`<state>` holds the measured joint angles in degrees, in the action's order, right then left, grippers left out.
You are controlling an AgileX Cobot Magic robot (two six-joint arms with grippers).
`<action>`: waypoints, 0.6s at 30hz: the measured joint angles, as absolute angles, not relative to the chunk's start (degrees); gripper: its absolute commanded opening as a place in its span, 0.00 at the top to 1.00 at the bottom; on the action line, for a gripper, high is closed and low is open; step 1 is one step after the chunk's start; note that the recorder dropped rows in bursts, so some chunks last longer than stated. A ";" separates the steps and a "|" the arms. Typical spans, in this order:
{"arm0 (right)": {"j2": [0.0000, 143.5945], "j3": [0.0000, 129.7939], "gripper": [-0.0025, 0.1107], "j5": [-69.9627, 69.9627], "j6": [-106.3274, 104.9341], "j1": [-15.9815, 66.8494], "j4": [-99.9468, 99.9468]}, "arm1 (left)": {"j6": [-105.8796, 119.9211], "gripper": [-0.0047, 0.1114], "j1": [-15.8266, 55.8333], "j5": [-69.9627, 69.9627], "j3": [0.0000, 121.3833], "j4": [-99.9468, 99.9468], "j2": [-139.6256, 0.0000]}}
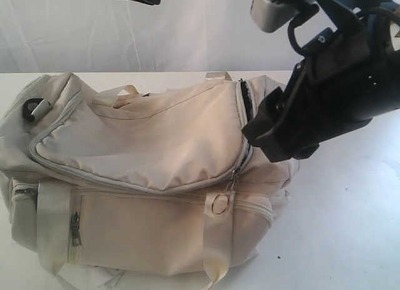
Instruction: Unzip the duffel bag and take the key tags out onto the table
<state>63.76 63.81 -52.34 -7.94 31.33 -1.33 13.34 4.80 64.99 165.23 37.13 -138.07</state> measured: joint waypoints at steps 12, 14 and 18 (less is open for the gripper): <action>63.43 63.81 0.62 -51.89 -7.72 31.33 0.98 | 18.22 0.89 4.63 64.99 129.53 24.76 -116.90; 63.43 63.81 0.64 -50.78 -7.63 31.33 1.61 | 21.21 0.90 4.65 64.88 121.41 25.54 -111.26; 63.43 63.81 0.71 -49.01 -5.90 31.33 1.85 | 25.42 0.95 4.65 64.88 106.17 27.43 -100.26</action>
